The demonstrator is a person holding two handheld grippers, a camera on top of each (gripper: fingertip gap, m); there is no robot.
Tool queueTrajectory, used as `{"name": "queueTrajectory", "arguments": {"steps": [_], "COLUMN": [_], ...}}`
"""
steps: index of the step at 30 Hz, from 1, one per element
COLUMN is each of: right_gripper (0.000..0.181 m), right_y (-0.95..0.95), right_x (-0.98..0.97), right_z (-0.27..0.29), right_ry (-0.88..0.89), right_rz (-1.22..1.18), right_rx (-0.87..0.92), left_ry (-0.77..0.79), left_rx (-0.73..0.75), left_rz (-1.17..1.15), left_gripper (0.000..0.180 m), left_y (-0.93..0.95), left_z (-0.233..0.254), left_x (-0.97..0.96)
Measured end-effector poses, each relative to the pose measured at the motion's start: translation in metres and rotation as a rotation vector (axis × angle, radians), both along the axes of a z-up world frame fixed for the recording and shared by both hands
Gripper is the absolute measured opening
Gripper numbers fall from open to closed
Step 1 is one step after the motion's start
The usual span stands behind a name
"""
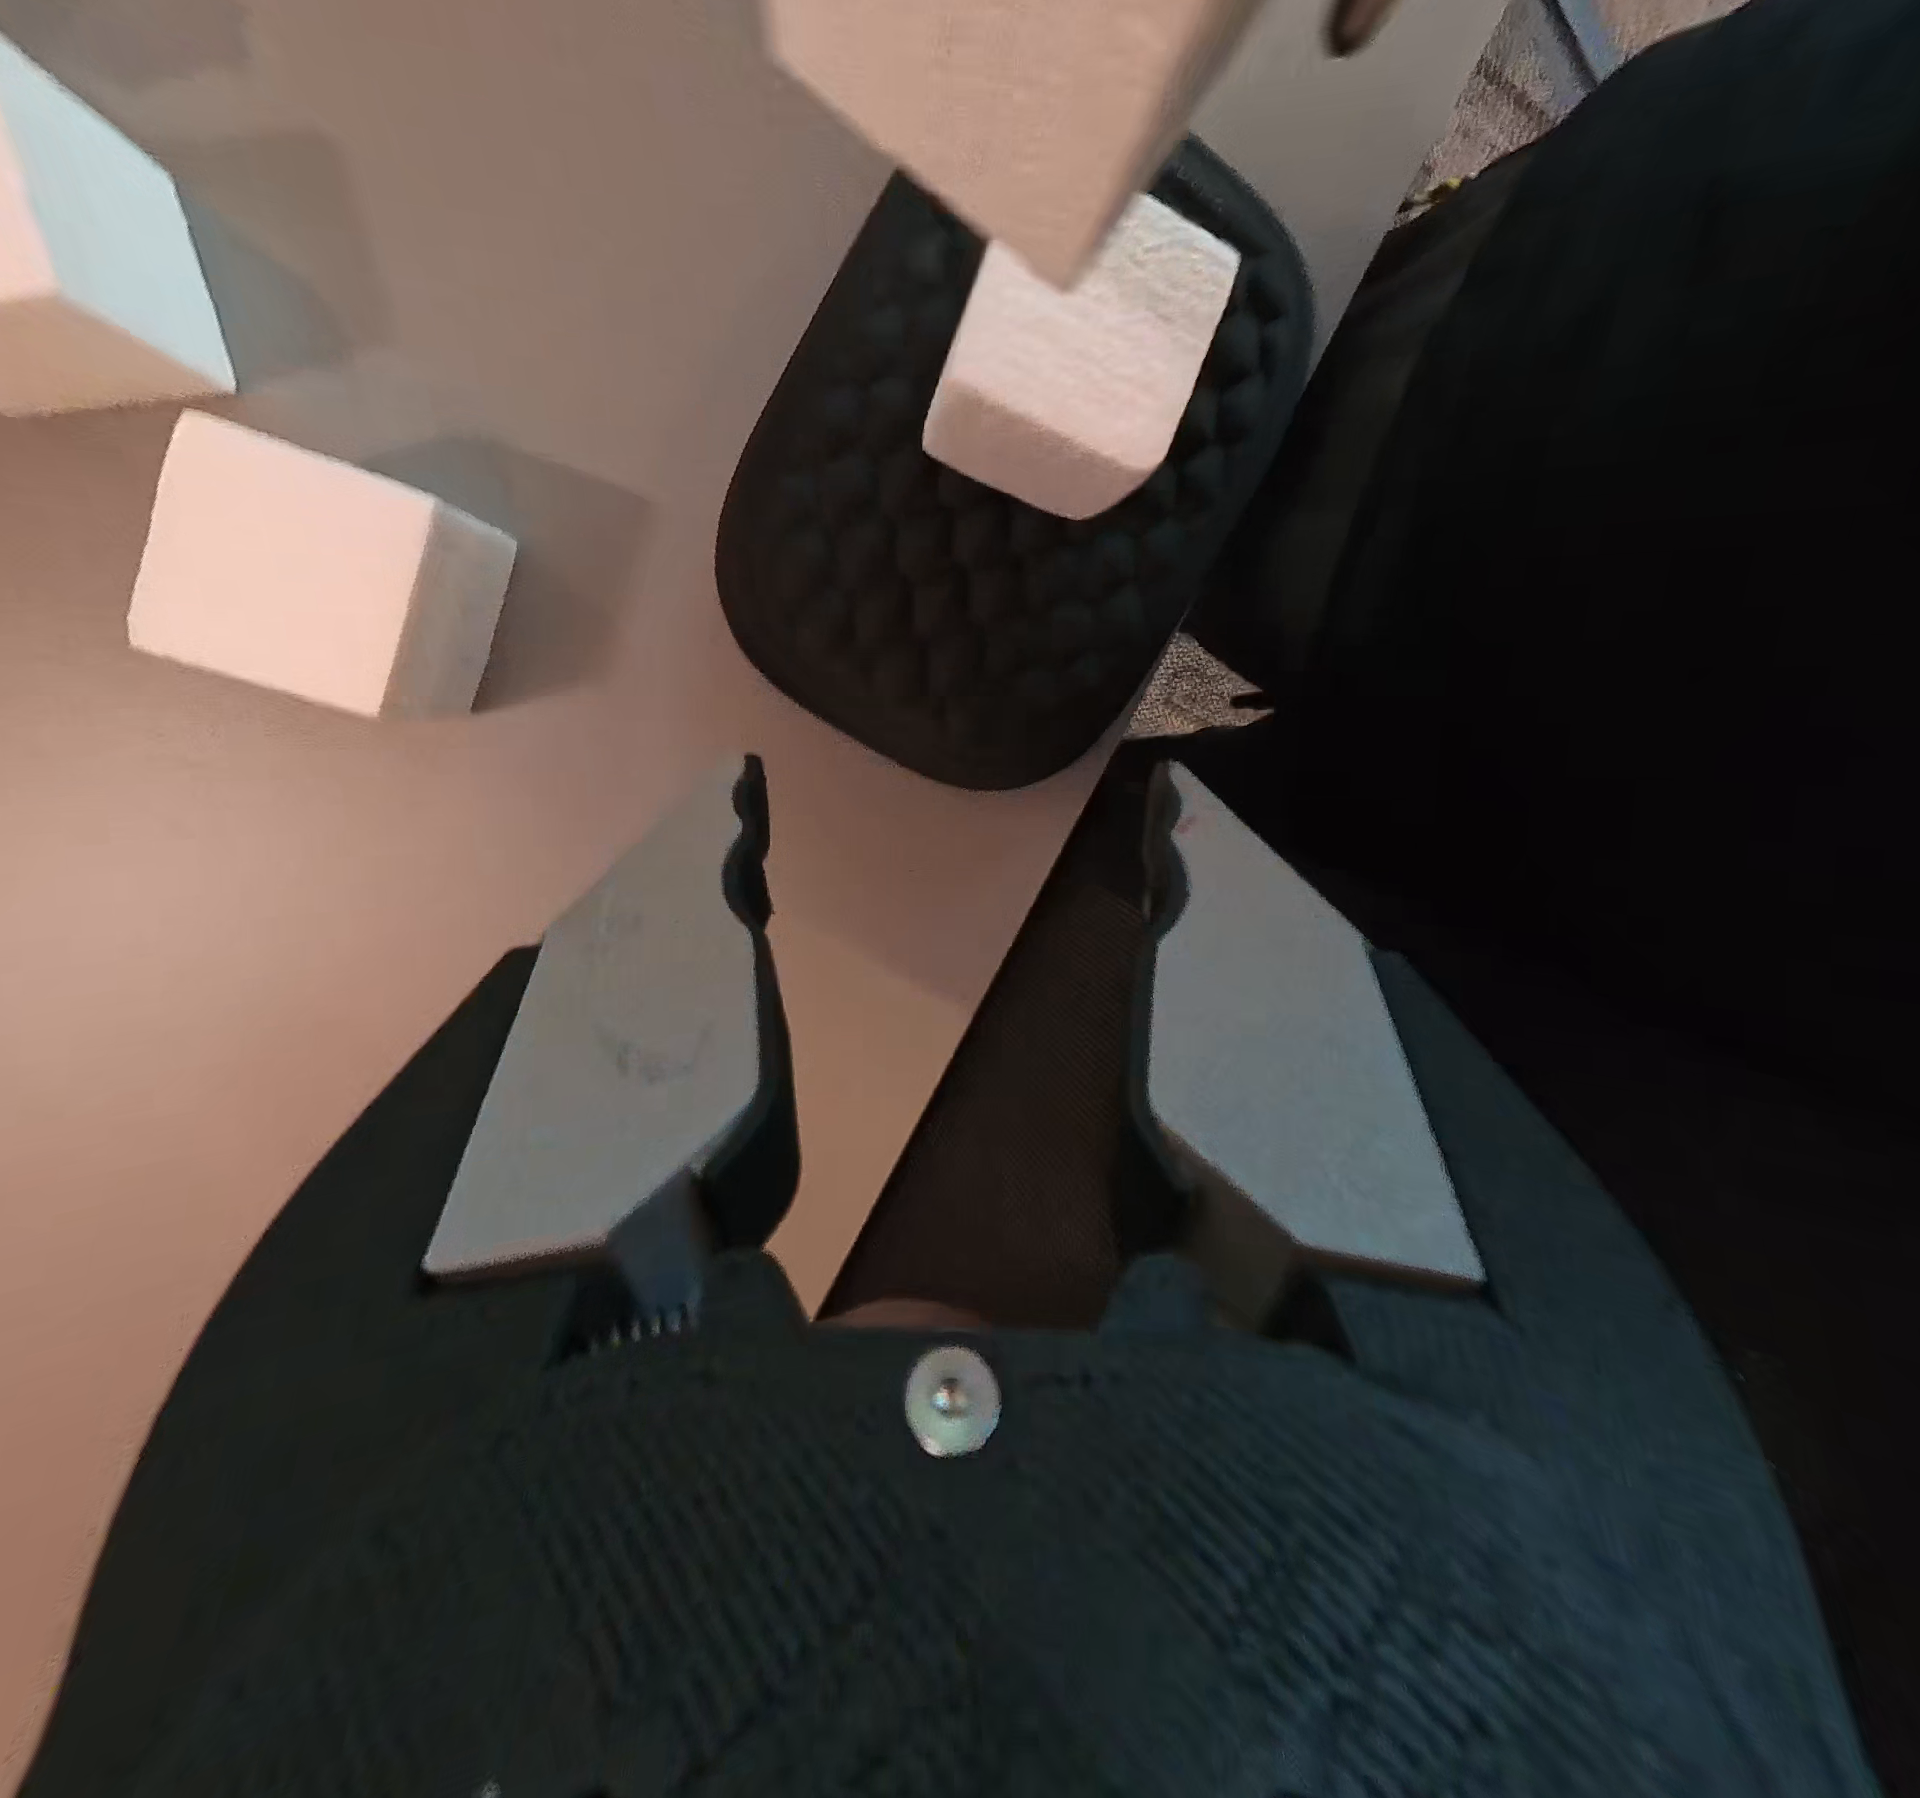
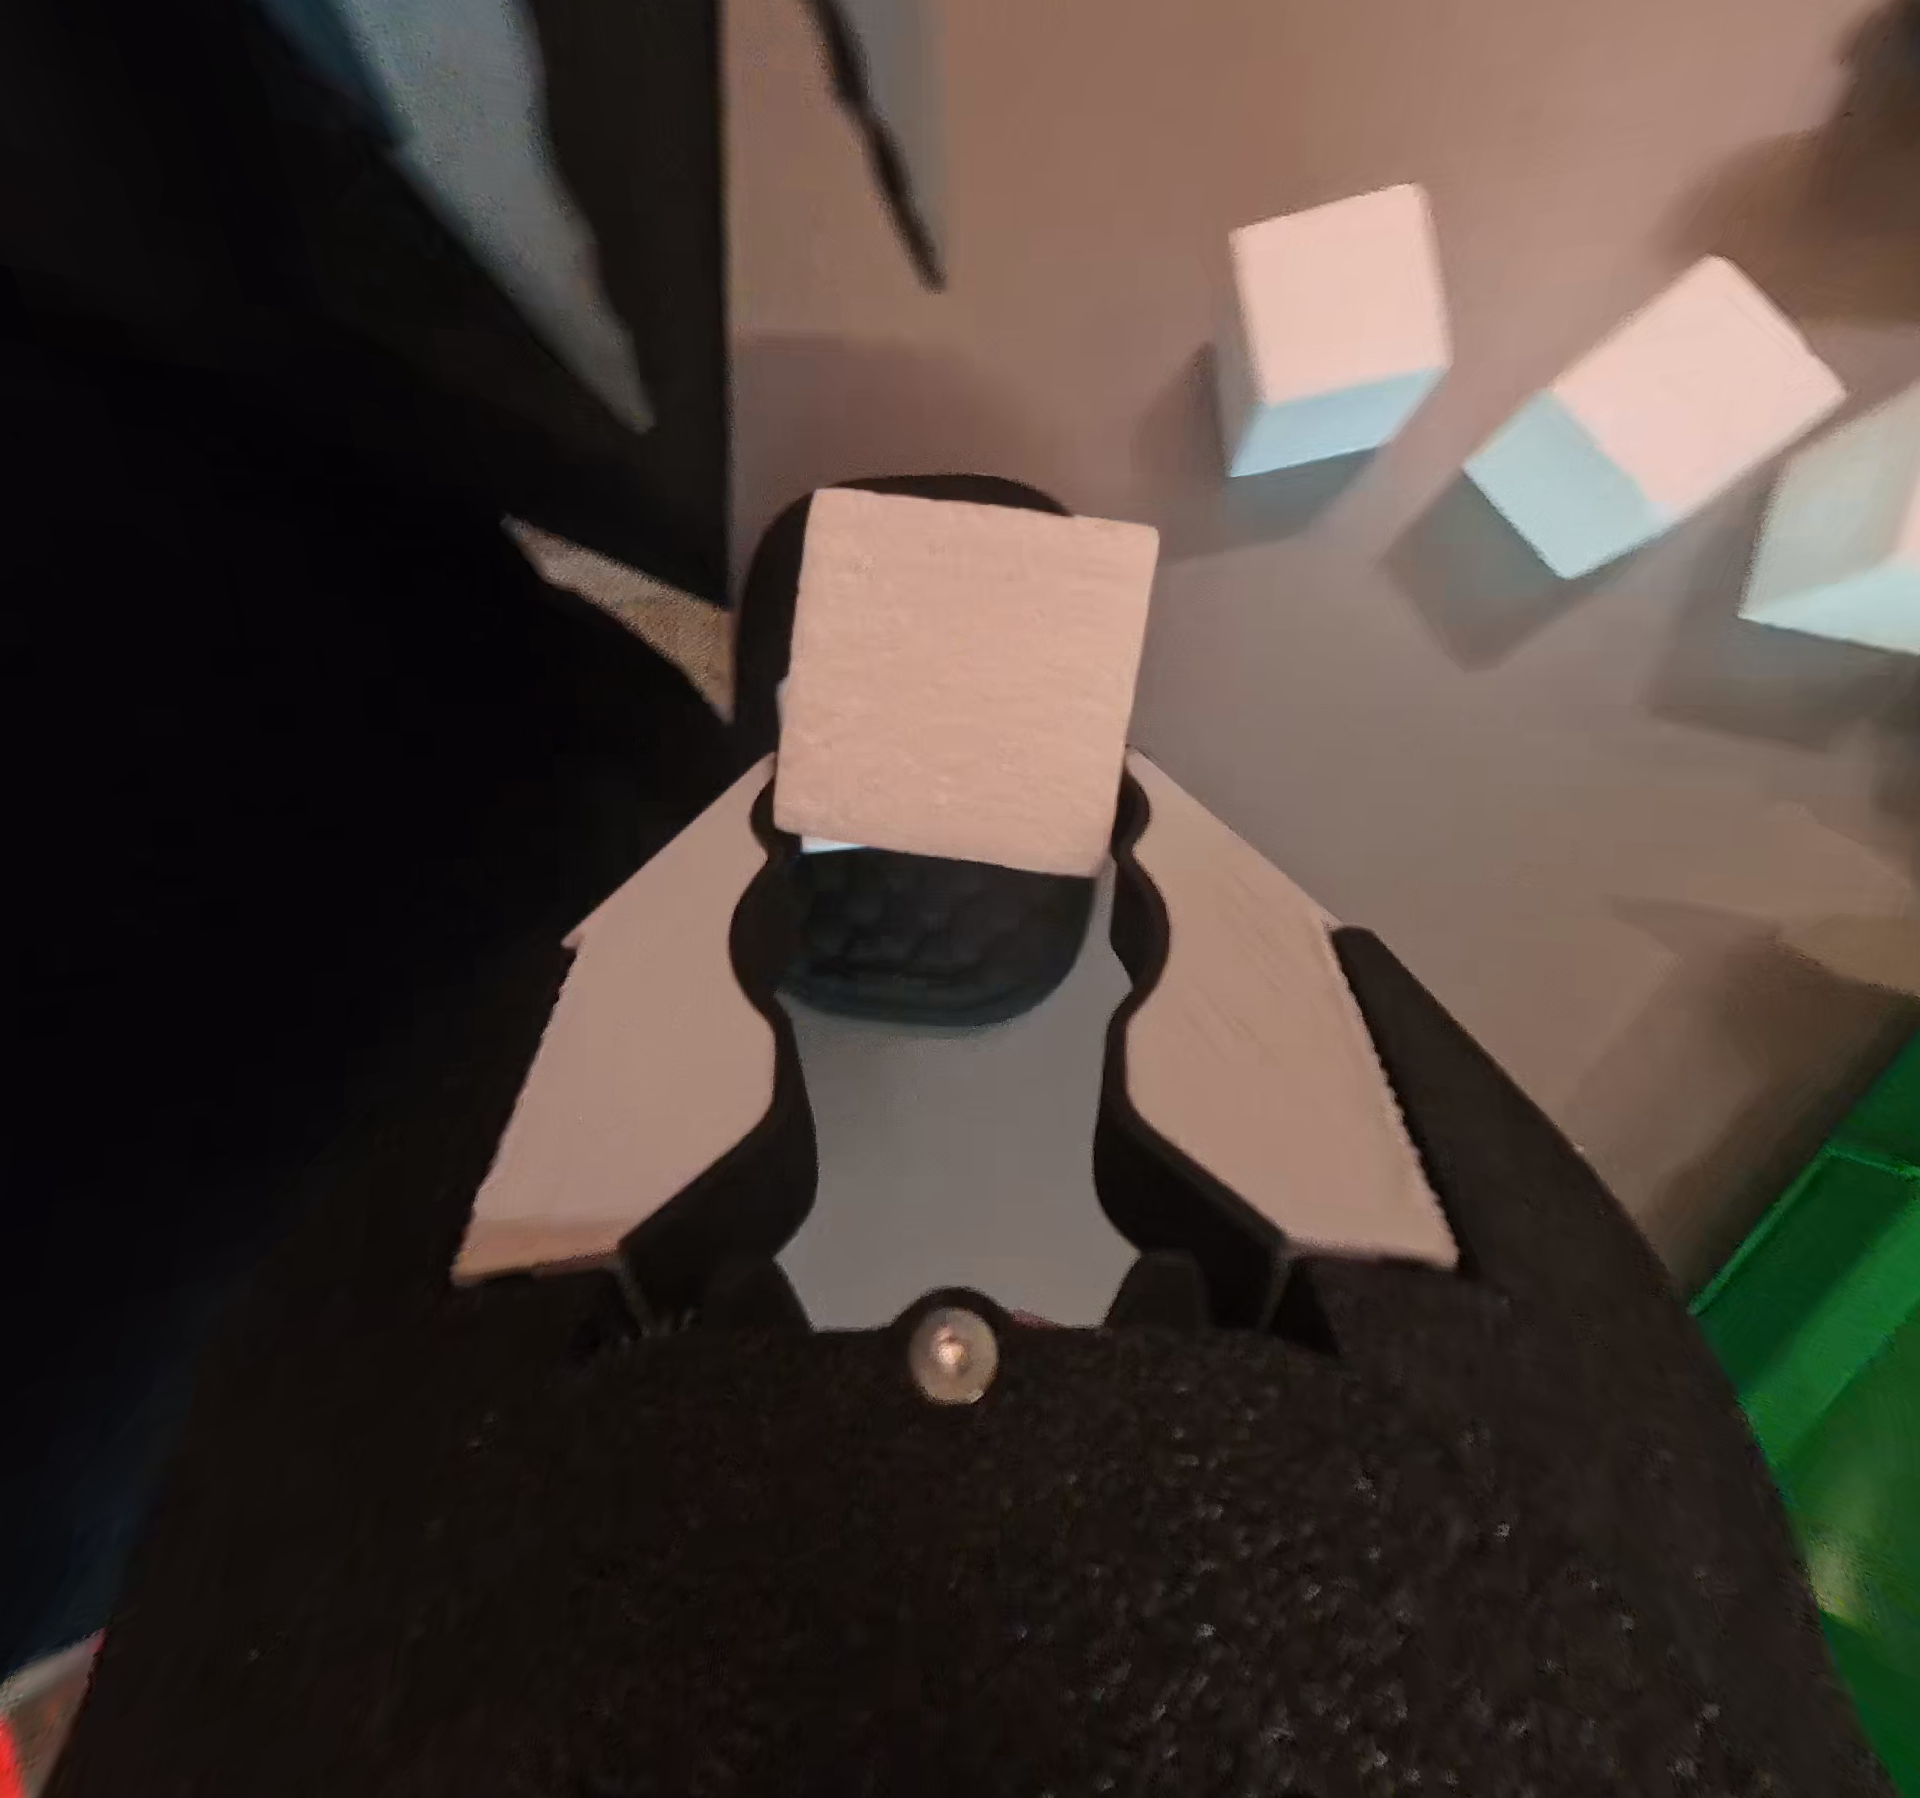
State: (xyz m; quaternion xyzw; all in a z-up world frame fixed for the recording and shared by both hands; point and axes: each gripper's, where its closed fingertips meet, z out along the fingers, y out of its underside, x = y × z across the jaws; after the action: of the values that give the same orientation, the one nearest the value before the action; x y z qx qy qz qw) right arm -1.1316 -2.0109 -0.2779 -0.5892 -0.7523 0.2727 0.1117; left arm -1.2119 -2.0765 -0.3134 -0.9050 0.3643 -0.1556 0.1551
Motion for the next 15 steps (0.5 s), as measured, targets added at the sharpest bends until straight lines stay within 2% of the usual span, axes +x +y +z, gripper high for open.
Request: {"name": "queueTrajectory", "arguments": {"steps": [3,6,10,15], "right_gripper": [0.059,0.059,0.059,0.061], "right_y": [-0.014,-0.023,-0.028,-0.028], "right_x": [0.004,0.007,0.011,0.011], "right_z": [-0.008,-0.027,-0.049,-0.053], "right_ry": [-0.057,-0.105,-0.148,-0.139], "right_rz": [0.072,0.103,0.128,0.138], "right_rx": [0.065,0.074,0.094,0.09], "left_ry": [-0.022,-0.026,-0.045,0.003], "left_rx": [-0.013,-0.007,0.001,0.022], "left_rz": [0.056,0.11,0.136,0.166], "left_gripper": [0.069,0.062,0.062,0.063], "left_y": [-0.001,0.003,0.006,0.014], "left_z": [-0.003,-0.004,-0.004,-0.006], "left_x": [-0.01,-0.017,-0.018,-0.031]}}
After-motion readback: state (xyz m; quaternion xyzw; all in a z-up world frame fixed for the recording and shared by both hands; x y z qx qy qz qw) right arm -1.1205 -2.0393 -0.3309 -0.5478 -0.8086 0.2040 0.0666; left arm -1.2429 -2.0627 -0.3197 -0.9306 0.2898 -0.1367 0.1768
